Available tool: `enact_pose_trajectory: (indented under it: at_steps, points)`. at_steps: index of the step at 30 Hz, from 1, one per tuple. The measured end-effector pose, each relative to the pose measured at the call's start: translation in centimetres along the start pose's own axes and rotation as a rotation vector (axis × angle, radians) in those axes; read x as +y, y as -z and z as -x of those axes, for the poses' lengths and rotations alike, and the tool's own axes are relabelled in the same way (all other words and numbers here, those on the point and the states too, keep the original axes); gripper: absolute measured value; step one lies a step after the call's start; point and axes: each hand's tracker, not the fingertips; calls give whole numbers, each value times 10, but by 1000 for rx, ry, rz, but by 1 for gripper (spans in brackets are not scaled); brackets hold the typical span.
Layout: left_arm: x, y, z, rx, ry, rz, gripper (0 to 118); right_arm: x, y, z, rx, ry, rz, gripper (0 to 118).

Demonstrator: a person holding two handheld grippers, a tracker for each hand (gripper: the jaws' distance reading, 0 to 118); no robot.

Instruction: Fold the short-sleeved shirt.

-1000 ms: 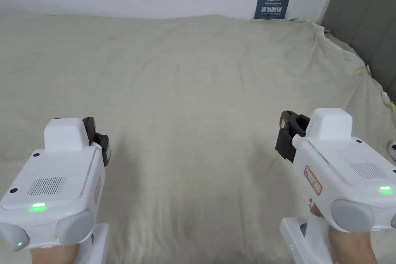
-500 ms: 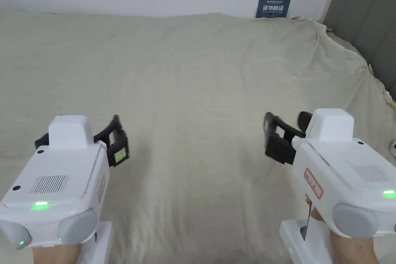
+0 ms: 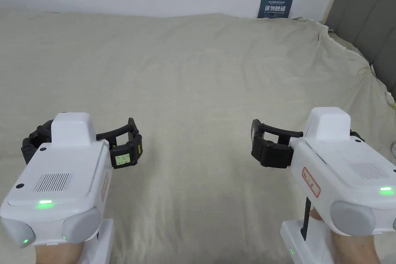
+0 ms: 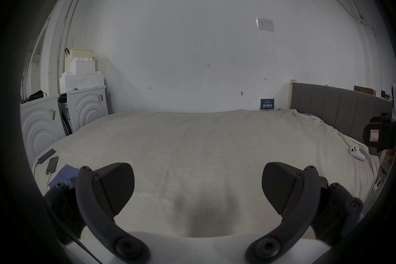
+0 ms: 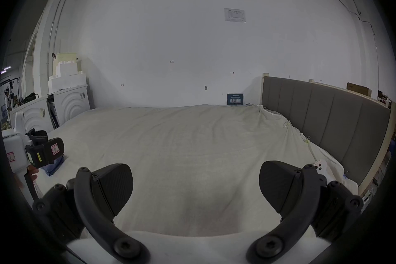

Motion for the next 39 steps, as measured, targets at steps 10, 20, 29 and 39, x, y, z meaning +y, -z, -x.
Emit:
enact_pose_trajectory:
  at_steps: [10,20,29,39]
  points:
    - [-3,-1,-3,-3,16,-1,118,-1,0,0,-9,4,-16,117]
    - [-3,-2,-6,-4,22,0,118,0,-2,-3,-2,15,-26,118]
    - [-2,-3,-7,-4,34,-8,118,1,-3,-1,-1,6,-34,118]
    - [-3,-4,-6,-3,39,-3,118,0,-4,1,1,7,-36,118]
